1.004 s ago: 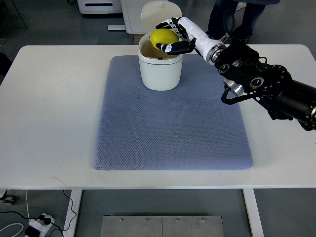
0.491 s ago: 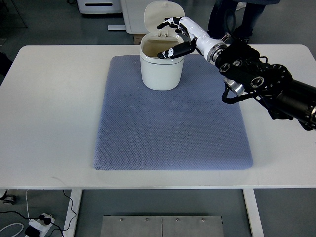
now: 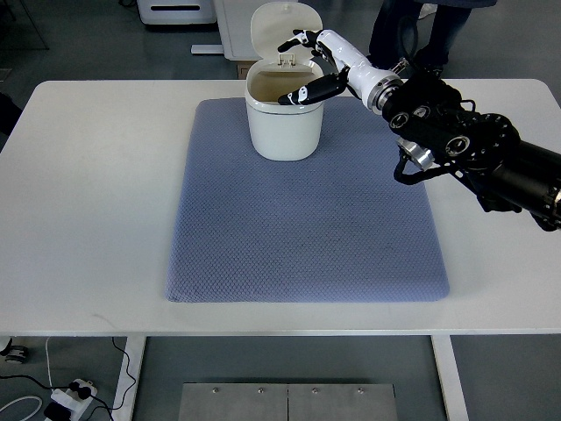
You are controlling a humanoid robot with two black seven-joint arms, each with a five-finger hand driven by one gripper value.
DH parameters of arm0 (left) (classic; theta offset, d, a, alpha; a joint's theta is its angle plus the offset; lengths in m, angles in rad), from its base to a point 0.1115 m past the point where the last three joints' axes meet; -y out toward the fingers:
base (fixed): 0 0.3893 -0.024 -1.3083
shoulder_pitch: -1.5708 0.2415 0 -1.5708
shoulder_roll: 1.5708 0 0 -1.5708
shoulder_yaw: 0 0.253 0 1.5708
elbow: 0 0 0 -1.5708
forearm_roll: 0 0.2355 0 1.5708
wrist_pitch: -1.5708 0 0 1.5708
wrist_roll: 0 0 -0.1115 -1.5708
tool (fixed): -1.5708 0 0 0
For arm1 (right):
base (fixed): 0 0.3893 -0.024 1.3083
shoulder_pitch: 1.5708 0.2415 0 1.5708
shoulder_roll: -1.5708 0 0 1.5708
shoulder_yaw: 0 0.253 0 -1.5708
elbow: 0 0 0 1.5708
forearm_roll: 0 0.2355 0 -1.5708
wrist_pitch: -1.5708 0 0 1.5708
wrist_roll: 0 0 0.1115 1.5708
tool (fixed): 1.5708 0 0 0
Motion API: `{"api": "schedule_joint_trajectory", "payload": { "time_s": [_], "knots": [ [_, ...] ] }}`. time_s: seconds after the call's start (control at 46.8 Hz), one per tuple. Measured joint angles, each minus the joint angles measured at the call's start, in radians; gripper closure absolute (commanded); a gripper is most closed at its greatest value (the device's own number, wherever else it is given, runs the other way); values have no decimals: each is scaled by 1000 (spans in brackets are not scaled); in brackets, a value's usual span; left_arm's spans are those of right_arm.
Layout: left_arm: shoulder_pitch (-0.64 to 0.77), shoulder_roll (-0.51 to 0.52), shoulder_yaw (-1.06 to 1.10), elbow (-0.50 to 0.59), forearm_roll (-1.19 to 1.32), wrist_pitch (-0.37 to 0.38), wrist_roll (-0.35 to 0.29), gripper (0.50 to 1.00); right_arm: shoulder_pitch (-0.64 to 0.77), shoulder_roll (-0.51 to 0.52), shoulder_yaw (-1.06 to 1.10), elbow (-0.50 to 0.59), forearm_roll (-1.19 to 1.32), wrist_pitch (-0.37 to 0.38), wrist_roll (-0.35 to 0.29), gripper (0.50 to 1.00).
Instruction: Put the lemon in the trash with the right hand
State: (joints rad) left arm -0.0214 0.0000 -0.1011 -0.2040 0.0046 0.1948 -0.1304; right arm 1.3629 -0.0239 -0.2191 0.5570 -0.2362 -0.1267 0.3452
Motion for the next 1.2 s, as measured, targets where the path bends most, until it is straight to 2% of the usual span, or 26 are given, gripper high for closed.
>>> {"api": "schedule_joint_trajectory", "payload": {
  "time_s": [0.235, 0.427, 0.662, 0.769, 0.94, 1.196],
  "knots": [
    [0, 0, 0, 0, 0, 0, 0, 500, 1, -61, -2, 65, -1, 7, 6, 500],
    [0, 0, 0, 0, 0, 0, 0, 500, 5, -187, 5, 224, -1, 6, 13, 500],
    [0, 0, 0, 0, 0, 0, 0, 500, -7, -340, 9, 304, 0, 6, 32, 500],
    [0, 0, 0, 0, 0, 0, 0, 500, -28, -400, 11, 312, 0, 7, 57, 500],
    [0, 0, 0, 0, 0, 0, 0, 500, -69, -451, 41, 311, 1, 10, 57, 500],
    [0, 0, 0, 0, 0, 0, 0, 500, -170, -454, 164, 235, 44, -1, -12, 500]
  ]
}}
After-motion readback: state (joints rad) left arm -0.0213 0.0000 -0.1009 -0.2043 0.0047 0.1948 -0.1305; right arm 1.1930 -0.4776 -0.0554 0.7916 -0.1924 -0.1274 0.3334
